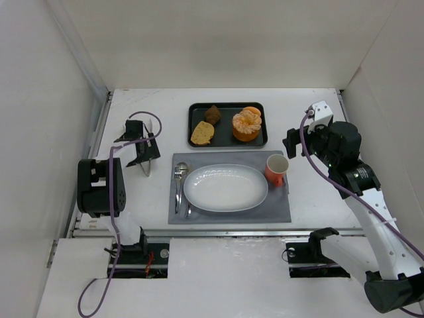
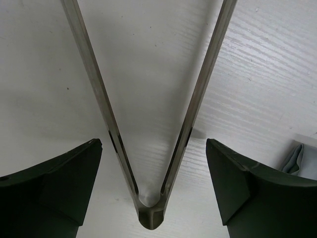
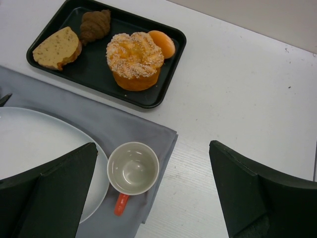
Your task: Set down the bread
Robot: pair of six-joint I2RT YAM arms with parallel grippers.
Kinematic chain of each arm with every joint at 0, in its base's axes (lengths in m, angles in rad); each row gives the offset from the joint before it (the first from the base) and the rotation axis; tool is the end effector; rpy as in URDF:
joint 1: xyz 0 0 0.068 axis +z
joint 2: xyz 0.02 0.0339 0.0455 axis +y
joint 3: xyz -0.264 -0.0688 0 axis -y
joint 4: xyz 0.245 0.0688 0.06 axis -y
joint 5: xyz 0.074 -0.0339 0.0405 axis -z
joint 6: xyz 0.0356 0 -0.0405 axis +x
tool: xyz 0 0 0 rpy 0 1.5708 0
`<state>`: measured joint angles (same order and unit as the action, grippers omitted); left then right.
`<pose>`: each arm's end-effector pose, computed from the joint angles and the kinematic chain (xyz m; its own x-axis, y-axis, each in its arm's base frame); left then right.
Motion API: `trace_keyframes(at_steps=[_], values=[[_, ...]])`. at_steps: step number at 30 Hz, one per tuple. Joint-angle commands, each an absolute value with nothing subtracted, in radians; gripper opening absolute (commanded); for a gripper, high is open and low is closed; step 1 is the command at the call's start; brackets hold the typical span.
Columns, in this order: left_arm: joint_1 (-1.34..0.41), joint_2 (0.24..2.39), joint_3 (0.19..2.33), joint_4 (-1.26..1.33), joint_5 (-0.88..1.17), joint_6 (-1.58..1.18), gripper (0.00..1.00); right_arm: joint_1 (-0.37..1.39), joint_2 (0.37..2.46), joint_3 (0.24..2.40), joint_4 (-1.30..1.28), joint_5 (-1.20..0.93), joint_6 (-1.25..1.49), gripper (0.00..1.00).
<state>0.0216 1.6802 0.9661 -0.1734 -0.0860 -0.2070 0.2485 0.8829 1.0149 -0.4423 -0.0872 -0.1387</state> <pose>0.3422 0.0105 0.1759 -0.7432 -0.2209 -0.6316 -0.2335 0.9702 -0.0646 0.1849 0.0501 0.3758 -0.2481 -0.2051 -0.9468 -0.3632 0.9257 -0.1053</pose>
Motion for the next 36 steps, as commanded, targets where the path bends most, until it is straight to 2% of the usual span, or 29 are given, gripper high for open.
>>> trace_keyframes(at_steps=[1, 25, 36], values=[[0.026, 1.686, 1.009, -0.189, -0.078, -0.199, 0.83, 0.245, 0.867, 1.057, -0.419, -0.081, -0.144, 1.00], [0.026, 1.732, 1.019, -0.225, -0.149, -0.199, 0.78, 0.245, 0.848, 1.057, -0.419, -0.081, -0.144, 1.00], [0.026, 1.743, 1.019, -0.235, -0.149, -0.199, 0.55, 0.245, 0.839, 1.057, -0.419, -0.081, -0.144, 1.00]])
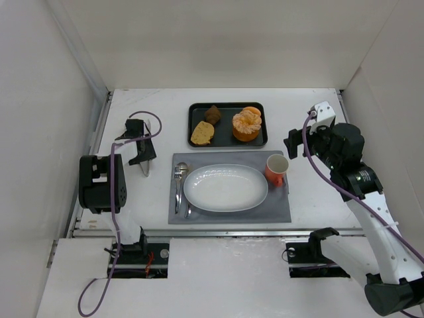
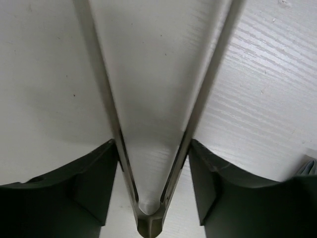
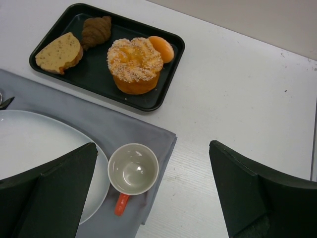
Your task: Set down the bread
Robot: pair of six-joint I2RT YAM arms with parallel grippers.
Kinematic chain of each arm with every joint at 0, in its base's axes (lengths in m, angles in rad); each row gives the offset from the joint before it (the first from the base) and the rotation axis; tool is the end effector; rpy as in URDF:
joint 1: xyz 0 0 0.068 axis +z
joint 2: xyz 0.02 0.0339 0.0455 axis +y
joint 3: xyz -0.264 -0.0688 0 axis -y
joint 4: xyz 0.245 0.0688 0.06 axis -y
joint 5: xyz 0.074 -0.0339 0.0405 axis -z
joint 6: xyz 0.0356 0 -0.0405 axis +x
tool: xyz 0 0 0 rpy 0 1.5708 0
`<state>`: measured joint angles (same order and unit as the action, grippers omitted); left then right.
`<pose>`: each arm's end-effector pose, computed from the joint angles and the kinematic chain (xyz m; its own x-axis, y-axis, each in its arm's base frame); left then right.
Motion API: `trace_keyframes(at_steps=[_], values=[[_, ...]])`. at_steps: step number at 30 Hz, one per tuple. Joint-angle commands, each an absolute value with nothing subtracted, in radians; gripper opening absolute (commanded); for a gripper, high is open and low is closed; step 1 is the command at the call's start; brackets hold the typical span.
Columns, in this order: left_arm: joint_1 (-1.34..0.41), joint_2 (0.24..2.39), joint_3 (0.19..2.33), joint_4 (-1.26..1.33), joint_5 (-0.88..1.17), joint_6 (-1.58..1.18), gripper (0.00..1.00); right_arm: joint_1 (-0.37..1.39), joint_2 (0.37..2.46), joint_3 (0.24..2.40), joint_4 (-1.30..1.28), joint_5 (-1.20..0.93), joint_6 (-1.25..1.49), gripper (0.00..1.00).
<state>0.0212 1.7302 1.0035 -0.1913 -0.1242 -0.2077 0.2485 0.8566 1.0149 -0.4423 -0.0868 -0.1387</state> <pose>0.3511 0.0119 0.1694 -0.7573 -0.2207 -0.6146 -0.2580 0.9657 -0.0290 0.1782 0.0484 0.3802 -0.2240 -0.1989 -0.9541 -0.3601 0.9266 -0.1087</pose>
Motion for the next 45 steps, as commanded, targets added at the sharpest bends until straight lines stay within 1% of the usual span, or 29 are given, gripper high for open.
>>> trace_keyframes(at_steps=[1, 4, 5, 9, 10, 12, 15, 20, 25, 35, 41, 43, 45], values=[[0.026, 1.743, 1.019, -0.235, -0.149, -0.199, 0.50, 0.245, 0.839, 1.057, -0.419, -0.081, -0.144, 1.00], [0.026, 1.752, 1.019, -0.235, -0.140, -0.199, 0.45, 0.245, 0.839, 1.057, -0.419, -0.081, -0.144, 1.00], [0.026, 1.752, 1.019, -0.235, -0.140, -0.199, 0.39, 0.245, 0.839, 1.057, -0.419, -0.081, -0.144, 1.00], [0.026, 1.752, 1.028, -0.235, -0.140, -0.190, 0.29, 0.245, 0.839, 1.057, -0.419, -0.072, -0.144, 1.00], [0.026, 1.752, 1.028, -0.235, -0.140, -0.190, 0.29, 0.245, 0.839, 1.057, -0.410, -0.072, -0.144, 1.00], [0.026, 1.752, 1.028, -0.235, -0.130, -0.190, 0.24, 0.245, 0.839, 1.057, -0.410, -0.072, -0.144, 1.00], [0.026, 1.737, 1.028, -0.235, -0.121, -0.190, 0.23, 0.245, 0.839, 1.057, -0.410, -0.072, -0.144, 1.00], [0.026, 1.628, 1.028, -0.235, -0.091, -0.199, 0.23, 0.245, 0.839, 1.057, -0.410, -0.072, -0.144, 1.00], [0.026, 1.537, 1.028, -0.235, -0.014, -0.209, 0.23, 0.245, 0.848, 1.057, -0.410, -0.072, -0.144, 1.00], [-0.041, 1.371, 1.049, -0.245, 0.064, -0.218, 0.24, 0.245, 0.857, 1.048, -0.400, -0.054, -0.144, 1.00], [-0.084, 1.284, 1.084, -0.279, 0.172, -0.218, 0.24, 0.245, 0.868, 1.048, -0.400, -0.044, -0.144, 1.00], [-0.113, 1.266, 1.117, -0.288, 0.183, -0.207, 0.27, 0.245, 0.868, 1.048, -0.400, -0.035, -0.144, 1.00], [-0.124, 1.253, 1.138, -0.313, 0.192, -0.196, 0.27, 0.245, 0.868, 1.039, -0.391, -0.035, -0.144, 1.00]])
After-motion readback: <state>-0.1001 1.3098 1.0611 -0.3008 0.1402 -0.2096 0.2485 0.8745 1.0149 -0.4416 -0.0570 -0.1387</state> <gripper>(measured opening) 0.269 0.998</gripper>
